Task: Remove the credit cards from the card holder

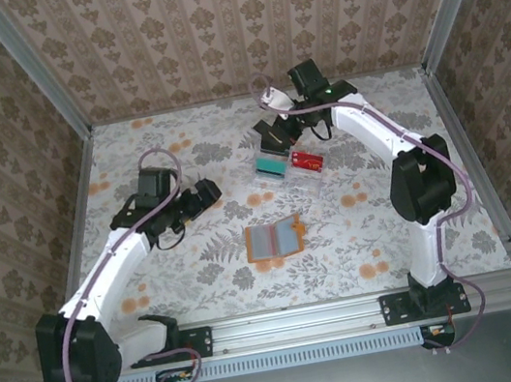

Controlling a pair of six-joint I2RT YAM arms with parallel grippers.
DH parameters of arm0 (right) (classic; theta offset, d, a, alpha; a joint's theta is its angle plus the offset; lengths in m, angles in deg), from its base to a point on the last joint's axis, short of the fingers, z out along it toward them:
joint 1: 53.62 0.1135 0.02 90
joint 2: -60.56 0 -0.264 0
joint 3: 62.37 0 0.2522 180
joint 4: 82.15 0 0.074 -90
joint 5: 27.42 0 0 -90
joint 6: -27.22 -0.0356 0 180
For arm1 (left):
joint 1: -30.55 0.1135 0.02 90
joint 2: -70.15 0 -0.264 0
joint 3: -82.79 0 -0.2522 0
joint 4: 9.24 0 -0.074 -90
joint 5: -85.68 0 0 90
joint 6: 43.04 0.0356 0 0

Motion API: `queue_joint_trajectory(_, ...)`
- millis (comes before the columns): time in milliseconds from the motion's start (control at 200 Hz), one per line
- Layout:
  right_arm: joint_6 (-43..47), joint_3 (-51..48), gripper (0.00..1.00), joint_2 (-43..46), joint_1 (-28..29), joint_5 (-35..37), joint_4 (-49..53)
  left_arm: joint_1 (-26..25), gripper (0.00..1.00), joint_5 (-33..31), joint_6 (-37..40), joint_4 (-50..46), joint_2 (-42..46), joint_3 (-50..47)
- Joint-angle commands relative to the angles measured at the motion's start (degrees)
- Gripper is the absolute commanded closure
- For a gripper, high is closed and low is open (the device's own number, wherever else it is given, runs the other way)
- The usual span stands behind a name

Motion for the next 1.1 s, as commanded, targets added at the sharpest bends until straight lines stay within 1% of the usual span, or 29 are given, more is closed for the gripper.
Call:
queue_joint_trajectory(0, 6.65, 3.75, 1.00, -2.38, -0.37, 1.49, 4.05, 0.33, 0.00, 0.55, 1.00, -1.09, -1.20, 1.26)
queue_joint_trajectory(180, 9.51, 7.25, 1.00, -6.32, -0.89, 3.27, 7.06, 0.32, 0.00, 0.91, 0.66, -0.99, -2.52, 1.52)
queue_joint_trajectory(415, 11.23, 9.74, 1.00, -8.43, -1.19, 4.44, 9.05, 0.29, 0.00, 2.07, 0.42, -0.28, -4.25, 2.08)
queue_joint_trajectory(545, 12.33, 9.15, 1.00, -8.85, -1.20, 6.56, 10.60, 0.39, 0.00, 2.99, 0.55, 0.22, -4.66, 2.39)
queue_joint_trajectory(660, 13.16, 9.82, 1.00, -9.40, -1.16, 6.80, 11.81, 0.41, 0.00, 3.37, 0.80, 0.45, -4.96, 2.73)
queue_joint_trajectory(740, 13.55, 11.42, 0.97, -10.33, -1.10, 5.99, 14.19, 0.41, 0.00, 3.33, 1.03, 0.29, -5.22, 3.05)
queue_joint_trajectory(965, 12.70, 12.66, 0.90, -11.62, -0.91, 7.52, 14.36, 0.42, 0.00, 3.67, 1.20, 0.24, -5.19, 3.04)
queue_joint_trajectory(1095, 11.66, 13.24, 0.81, -11.45, -0.80, 7.54, 13.99, 0.45, 0.00, 3.89, 1.24, 0.23, -4.94, 2.92)
